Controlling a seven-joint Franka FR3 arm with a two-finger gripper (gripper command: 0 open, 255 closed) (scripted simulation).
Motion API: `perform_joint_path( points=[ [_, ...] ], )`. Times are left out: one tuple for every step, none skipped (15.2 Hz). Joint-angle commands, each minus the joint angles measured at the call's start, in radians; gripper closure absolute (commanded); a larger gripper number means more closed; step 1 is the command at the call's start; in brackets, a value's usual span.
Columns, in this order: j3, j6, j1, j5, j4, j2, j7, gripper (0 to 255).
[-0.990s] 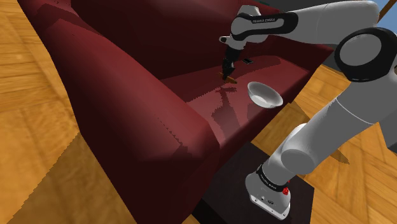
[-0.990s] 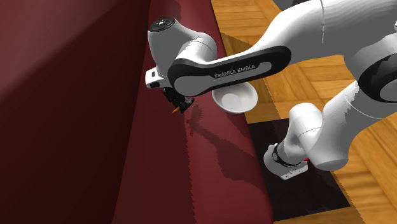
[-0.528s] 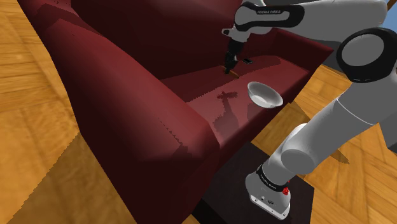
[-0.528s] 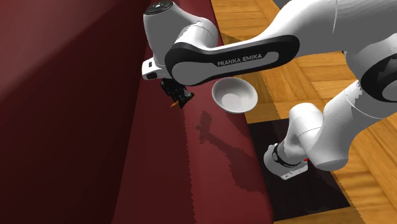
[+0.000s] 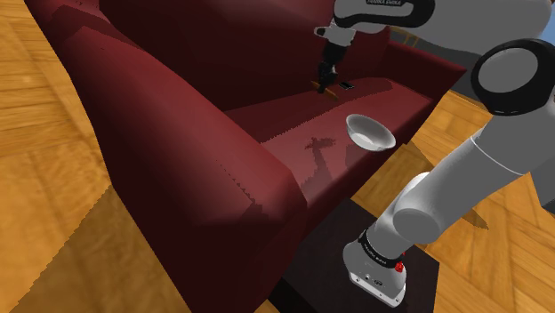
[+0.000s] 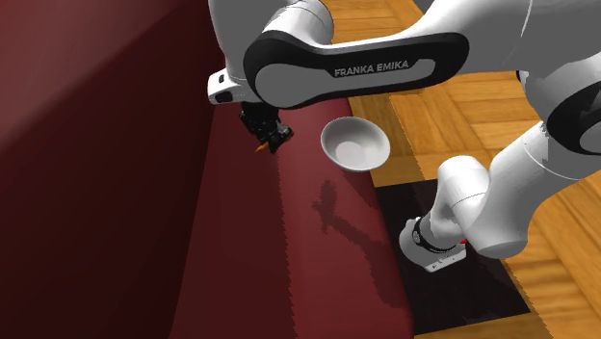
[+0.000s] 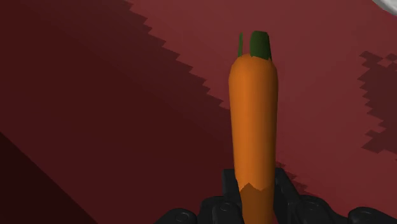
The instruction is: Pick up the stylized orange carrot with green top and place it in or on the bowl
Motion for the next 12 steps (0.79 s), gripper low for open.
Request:
perform_joint_path(
  points=[
    [0.000,-0.029,0.000,0.000,0.028,-0.001,0.000,255],
    [0.001,-0.043,0.000,0.000,0.043,0.000,0.000,255],
    [0.001,-0.057,0.001,0.001,0.058,0.001,0.000,255],
    [0.001,-0.070,0.001,0.001,0.073,0.003,-0.001,255],
    [0.001,-0.084,0.001,0.002,0.089,0.005,-0.001,255],
    [0.001,-0.086,0.001,0.002,0.091,0.005,-0.001,255],
    [0.000,-0.083,-0.002,-0.011,0.050,-0.034,-0.002,255],
    [0.000,-0.081,-0.006,-0.023,0.012,-0.073,-0.003,255],
    [-0.001,-0.081,-0.011,-0.035,-0.025,-0.111,-0.004,255],
    [-0.001,-0.082,-0.016,-0.047,-0.061,-0.149,-0.006,255],
    [-0.001,-0.084,-0.021,-0.059,-0.095,-0.187,-0.008,255],
    [-0.002,-0.087,-0.028,-0.071,-0.127,-0.224,-0.010,255]
  ],
)
